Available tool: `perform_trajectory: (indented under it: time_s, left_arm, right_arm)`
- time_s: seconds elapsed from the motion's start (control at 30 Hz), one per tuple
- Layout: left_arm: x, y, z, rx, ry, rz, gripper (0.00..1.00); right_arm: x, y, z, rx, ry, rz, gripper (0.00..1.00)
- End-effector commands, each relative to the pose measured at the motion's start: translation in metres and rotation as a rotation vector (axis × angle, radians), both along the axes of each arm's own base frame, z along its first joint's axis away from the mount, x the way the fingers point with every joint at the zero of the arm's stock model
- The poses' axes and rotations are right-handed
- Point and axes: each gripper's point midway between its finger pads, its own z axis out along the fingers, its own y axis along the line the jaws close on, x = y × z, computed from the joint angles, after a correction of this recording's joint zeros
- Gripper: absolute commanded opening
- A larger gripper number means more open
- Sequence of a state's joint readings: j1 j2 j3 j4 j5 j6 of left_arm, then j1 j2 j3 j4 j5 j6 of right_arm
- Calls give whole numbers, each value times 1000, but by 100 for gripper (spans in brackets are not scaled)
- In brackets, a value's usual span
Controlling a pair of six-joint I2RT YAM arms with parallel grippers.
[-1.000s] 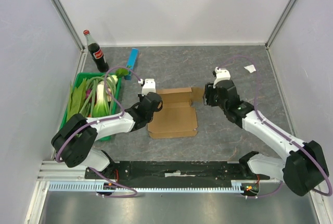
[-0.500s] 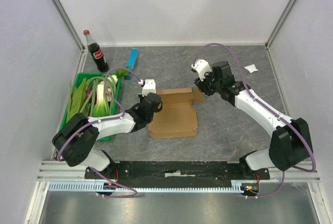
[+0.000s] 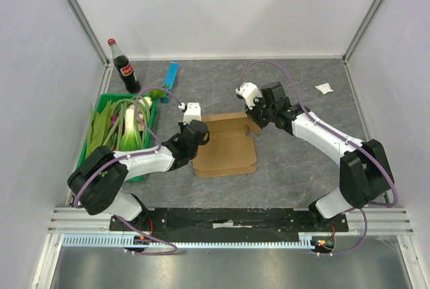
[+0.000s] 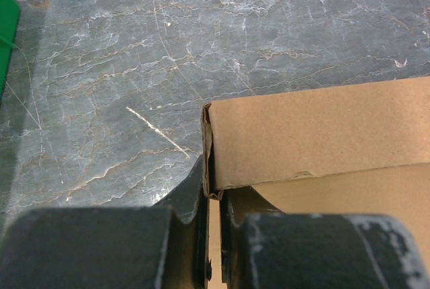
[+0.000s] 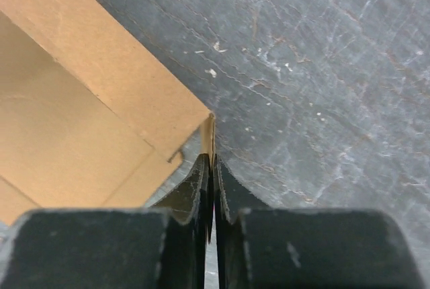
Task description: Fold the paper box
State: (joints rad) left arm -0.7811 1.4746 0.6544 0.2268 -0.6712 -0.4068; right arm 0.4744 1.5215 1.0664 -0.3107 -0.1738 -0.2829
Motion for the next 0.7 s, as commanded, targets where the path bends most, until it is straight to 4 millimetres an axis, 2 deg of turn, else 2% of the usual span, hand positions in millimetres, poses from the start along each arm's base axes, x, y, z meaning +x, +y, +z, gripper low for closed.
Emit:
perform_trajectory:
  time_s: [0.0, 0.1, 0.13, 0.2, 0.27, 0.3, 0.4, 0.43, 0.6, 0.67]
  left_arm:
    - [1, -1, 1, 1, -15, -5, 2]
    - [1, -1, 2, -8, -16, -4, 2]
    - [0, -2, 1, -7, -13, -7, 2]
    - [1, -2, 2, -10, -16, -5, 2]
    - [2, -4, 3, -12, -18, -6, 2]
    - [2, -4, 4, -13, -18, -8, 2]
    - [2, -3, 3, -6, -14, -5, 2]
    - [2, -3, 3, -5, -13, -5, 2]
    - [-1, 0, 2, -4, -12, 0, 2]
    - [-1, 0, 3, -7, -13, -1, 2]
  right_arm:
    - [4, 15, 24, 105, -20, -106, 3]
    - [-6, 24, 30, 221, 73, -257, 0]
    - [-6, 17, 27, 222, 91, -333, 0]
    - [-13, 16, 21, 310, 169, -480, 0]
    - [-20, 21, 20, 372, 220, -514, 0]
    - [-23, 26, 21, 426, 236, -524, 4]
    - [-29, 27, 25, 435, 224, -482, 13]
    - [-29, 25, 25, 405, 197, -444, 19]
    - [-46, 22, 19, 321, 147, -260, 27]
    - [-50, 20, 19, 294, 116, -197, 33]
